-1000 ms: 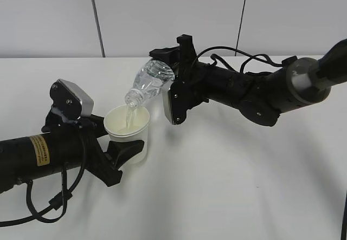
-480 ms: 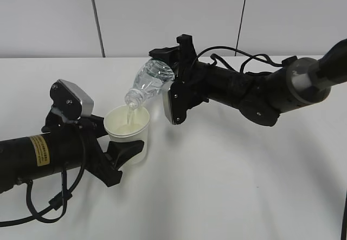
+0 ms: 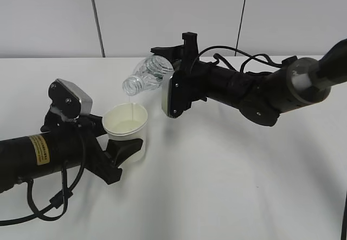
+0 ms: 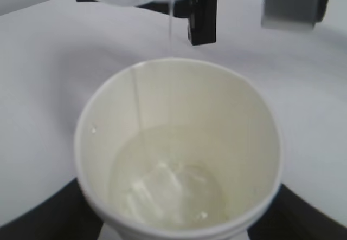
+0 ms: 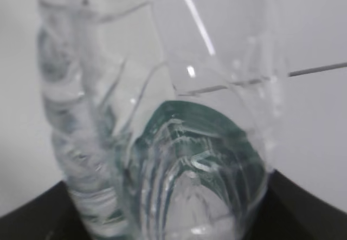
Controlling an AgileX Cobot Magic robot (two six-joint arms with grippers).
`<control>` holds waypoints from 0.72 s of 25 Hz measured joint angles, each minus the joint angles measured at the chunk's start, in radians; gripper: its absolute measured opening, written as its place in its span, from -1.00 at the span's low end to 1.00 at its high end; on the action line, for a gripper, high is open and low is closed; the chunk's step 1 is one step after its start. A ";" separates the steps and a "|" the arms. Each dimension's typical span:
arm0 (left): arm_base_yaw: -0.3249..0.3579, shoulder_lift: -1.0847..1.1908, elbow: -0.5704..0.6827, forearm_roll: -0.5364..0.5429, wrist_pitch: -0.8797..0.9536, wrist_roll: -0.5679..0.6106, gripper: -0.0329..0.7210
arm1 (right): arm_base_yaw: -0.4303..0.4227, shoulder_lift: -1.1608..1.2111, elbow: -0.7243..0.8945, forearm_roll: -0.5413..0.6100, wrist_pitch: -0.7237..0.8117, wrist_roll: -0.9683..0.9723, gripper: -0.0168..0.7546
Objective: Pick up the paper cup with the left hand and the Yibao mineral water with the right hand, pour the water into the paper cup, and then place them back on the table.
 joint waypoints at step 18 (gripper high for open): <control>0.006 0.000 -0.002 -0.292 -0.004 0.094 0.29 | 0.000 0.000 -0.001 0.197 -0.054 0.831 0.23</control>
